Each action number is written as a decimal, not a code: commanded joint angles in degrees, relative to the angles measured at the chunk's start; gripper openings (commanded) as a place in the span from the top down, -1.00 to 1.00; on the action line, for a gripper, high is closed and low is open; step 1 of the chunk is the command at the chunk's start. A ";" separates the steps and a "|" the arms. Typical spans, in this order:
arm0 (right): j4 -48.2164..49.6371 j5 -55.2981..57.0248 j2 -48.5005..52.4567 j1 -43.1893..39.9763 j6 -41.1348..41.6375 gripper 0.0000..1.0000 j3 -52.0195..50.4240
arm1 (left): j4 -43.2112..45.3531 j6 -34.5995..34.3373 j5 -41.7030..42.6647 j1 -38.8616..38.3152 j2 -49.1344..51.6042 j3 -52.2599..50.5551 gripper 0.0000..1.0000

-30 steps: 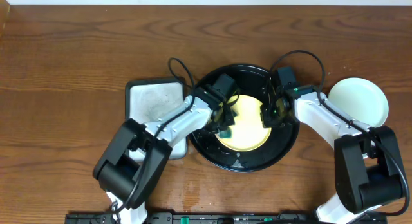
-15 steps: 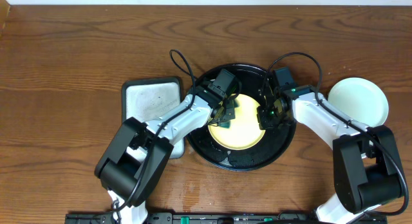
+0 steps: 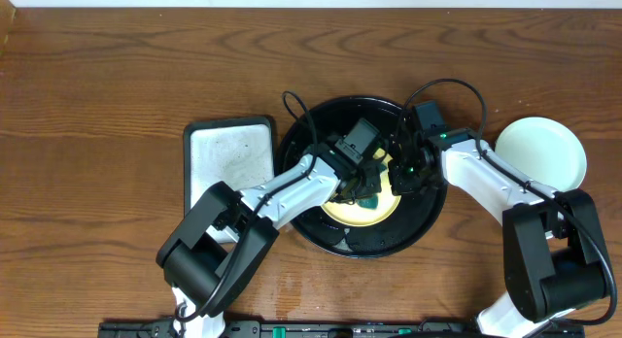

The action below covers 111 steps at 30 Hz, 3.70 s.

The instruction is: Clean dirty plates on tray and stack at the side

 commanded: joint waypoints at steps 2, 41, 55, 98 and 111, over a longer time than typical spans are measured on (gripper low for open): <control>-0.87 3.41 1.95 0.50 -0.46 0.97 -0.92 | -5.88 -1.11 -2.21 1.29 1.60 -0.61 0.85; -0.83 3.43 1.95 0.50 -0.48 0.97 -0.92 | -52.02 10.60 -29.33 18.69 -19.58 15.87 0.85; -0.92 3.41 1.95 0.92 -0.48 0.98 -0.92 | -25.29 17.64 -16.09 33.90 -21.22 -12.17 0.66; 34.71 11.50 -5.51 24.98 0.76 0.98 8.35 | -37.79 22.56 -7.63 35.93 -55.89 -5.57 -0.74; 45.09 28.46 -4.24 34.62 -19.76 0.98 8.35 | -37.79 22.56 -7.63 35.93 -55.89 -5.57 -0.75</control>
